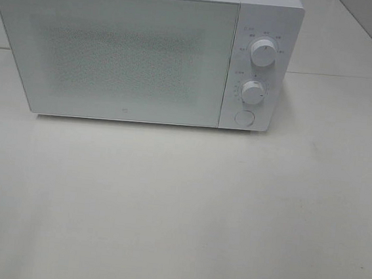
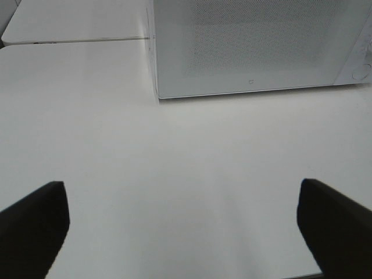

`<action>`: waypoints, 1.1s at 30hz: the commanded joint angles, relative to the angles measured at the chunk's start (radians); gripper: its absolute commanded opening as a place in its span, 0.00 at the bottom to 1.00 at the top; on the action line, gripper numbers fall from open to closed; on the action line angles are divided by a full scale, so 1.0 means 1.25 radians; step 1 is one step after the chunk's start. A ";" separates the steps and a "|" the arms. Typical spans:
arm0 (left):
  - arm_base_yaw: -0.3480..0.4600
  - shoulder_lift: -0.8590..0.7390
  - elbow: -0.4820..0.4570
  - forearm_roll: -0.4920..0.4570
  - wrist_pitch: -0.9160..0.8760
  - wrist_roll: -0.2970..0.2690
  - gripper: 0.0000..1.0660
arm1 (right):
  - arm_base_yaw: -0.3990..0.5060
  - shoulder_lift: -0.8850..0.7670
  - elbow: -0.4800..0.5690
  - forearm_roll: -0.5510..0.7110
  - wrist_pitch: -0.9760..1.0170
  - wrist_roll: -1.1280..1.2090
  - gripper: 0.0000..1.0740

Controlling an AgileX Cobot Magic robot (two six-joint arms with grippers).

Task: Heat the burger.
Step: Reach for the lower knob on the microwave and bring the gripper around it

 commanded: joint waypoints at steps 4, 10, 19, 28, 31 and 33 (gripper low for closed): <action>0.002 -0.019 -0.001 -0.005 -0.009 -0.002 0.95 | -0.005 -0.013 0.002 -0.006 -0.004 -0.002 0.65; 0.002 -0.019 -0.001 -0.005 -0.009 -0.002 0.95 | 0.000 -0.010 -0.018 -0.003 -0.023 -0.002 0.65; 0.002 -0.019 -0.001 -0.004 -0.009 -0.002 0.95 | 0.000 0.101 -0.058 -0.004 -0.107 0.030 0.65; 0.002 -0.019 -0.001 -0.004 -0.009 -0.002 0.95 | 0.000 0.228 -0.058 -0.008 -0.299 0.046 0.65; 0.002 -0.019 -0.001 -0.004 -0.009 -0.002 0.95 | 0.000 0.258 -0.058 -0.007 -0.370 0.046 0.65; 0.002 -0.019 -0.001 -0.004 -0.009 -0.002 0.95 | 0.000 0.266 -0.058 -0.007 -0.392 0.046 0.65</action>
